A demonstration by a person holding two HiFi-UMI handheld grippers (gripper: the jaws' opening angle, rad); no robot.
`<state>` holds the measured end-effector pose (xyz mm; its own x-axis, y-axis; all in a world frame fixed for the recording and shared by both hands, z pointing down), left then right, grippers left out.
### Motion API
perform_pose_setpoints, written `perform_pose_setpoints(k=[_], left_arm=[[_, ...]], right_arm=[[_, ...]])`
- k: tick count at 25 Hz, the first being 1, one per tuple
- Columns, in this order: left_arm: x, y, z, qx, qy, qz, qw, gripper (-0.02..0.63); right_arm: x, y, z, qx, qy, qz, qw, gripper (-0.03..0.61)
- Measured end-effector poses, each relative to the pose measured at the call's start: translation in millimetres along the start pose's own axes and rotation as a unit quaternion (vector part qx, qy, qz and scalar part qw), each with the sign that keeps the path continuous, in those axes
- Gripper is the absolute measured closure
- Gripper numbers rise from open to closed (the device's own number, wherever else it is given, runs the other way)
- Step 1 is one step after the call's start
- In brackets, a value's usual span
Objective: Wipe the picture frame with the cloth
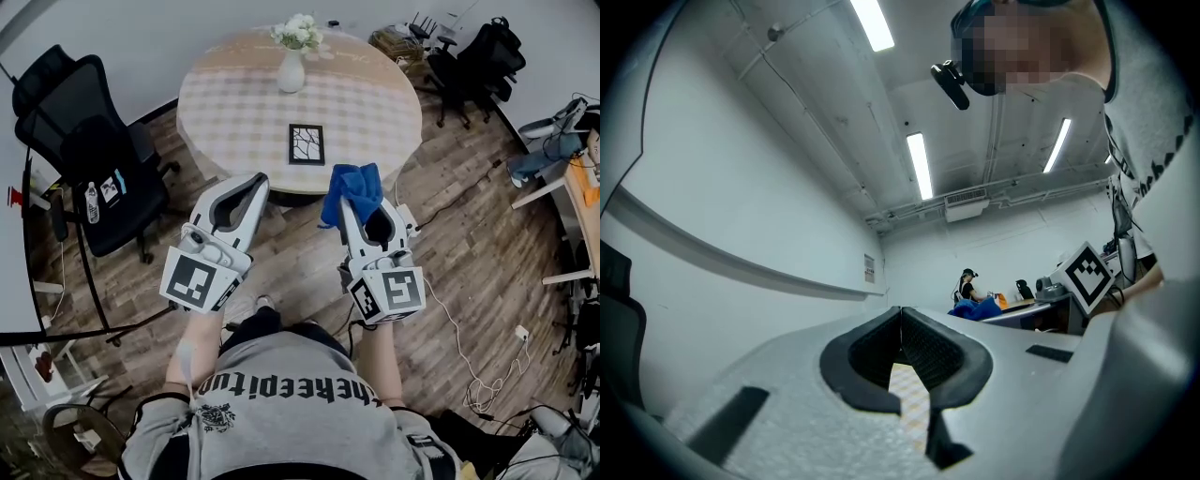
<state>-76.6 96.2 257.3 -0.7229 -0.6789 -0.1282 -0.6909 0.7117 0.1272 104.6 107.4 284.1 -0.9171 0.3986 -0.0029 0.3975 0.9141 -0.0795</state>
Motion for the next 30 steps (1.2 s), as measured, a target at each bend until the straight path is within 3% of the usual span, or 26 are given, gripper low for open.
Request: perform_pose_setpoints(k=[16,30], left_arm=[[-38,13,6,0.006,-0.003,0.024,0.9997,0.597],[-58,12,14,0.004,-0.009,0.027,0.9996,0.597]], right_arm=[[-2,32,-6,0.004,0.002,0.032,0.999,0.433],[-10,50,-3,-0.006,-0.001,0.034,0.999,0.433]])
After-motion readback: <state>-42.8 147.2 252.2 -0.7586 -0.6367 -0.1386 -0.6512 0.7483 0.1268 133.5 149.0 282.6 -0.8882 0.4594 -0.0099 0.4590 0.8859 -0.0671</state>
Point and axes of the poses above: the fingertips, and each gripper's own axes: y backward along the fingers, x to its left, z out of its top, the point moved 4 cm from there along y, backward along the fingers, and after that the axes turned 8 degrees about x, right-handed, at the moved point
